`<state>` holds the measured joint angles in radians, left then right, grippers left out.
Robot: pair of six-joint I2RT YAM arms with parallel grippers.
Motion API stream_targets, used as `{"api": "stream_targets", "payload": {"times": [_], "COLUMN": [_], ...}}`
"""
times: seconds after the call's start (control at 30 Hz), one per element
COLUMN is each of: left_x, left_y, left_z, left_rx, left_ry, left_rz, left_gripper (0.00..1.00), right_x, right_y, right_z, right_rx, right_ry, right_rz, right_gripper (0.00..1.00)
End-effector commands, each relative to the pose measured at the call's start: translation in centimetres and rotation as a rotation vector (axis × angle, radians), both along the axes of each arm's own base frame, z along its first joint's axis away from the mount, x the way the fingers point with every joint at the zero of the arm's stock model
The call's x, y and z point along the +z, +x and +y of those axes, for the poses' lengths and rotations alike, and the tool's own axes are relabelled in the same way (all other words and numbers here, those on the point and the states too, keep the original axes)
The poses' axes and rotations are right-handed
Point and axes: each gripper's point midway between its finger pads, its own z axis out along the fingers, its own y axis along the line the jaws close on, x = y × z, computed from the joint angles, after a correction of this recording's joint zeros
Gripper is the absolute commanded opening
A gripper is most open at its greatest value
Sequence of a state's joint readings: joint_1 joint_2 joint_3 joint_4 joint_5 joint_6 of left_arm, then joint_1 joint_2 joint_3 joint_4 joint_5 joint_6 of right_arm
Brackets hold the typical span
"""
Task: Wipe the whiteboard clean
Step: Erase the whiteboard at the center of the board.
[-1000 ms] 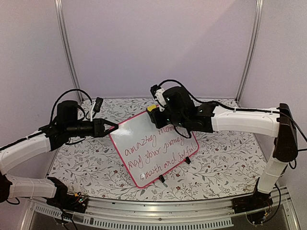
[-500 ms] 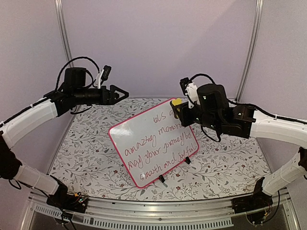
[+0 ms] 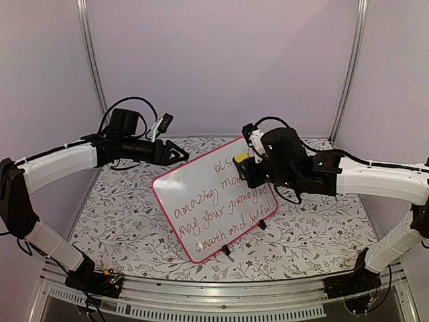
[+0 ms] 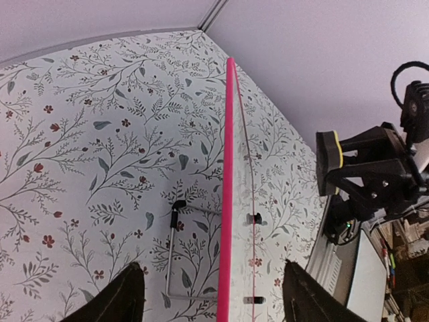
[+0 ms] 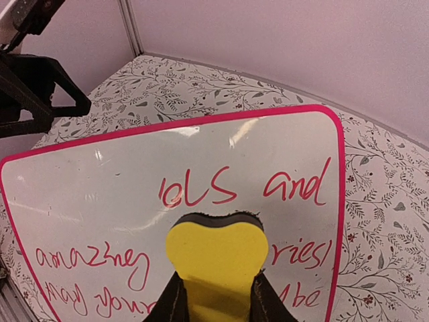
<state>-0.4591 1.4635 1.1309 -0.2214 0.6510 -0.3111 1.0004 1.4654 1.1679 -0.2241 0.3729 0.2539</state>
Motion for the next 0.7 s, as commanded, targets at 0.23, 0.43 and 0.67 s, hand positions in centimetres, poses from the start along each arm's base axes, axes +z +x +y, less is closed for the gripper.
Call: {"api": "stream_targets", "payload": {"times": [0.23,0.43,0.67], "left_x": [-1.8,-2.8,-3.8], "left_y": [-1.0,-1.3,-1.6], "left_z": [-1.3,-1.8,-2.6], "left_rx": [-0.038,-0.049,-0.067], "left_ry": [0.033,0.048,0.063], "left_rz": [0.004,0.024,0.047], "left_gripper": [0.63,0.6,0.5], "right_x": [-1.3,-1.6,-1.7], "right_y": [0.0,0.4,0.6], "right_z": [1.5,1.6,2.3], "right_rx": [0.013,0.0,0.012], "right_ry": [-0.014,-0.036,-0.037], "right_rz": [0.029,0.013,0.009], "right_gripper": [0.26,0.26,0.26]}}
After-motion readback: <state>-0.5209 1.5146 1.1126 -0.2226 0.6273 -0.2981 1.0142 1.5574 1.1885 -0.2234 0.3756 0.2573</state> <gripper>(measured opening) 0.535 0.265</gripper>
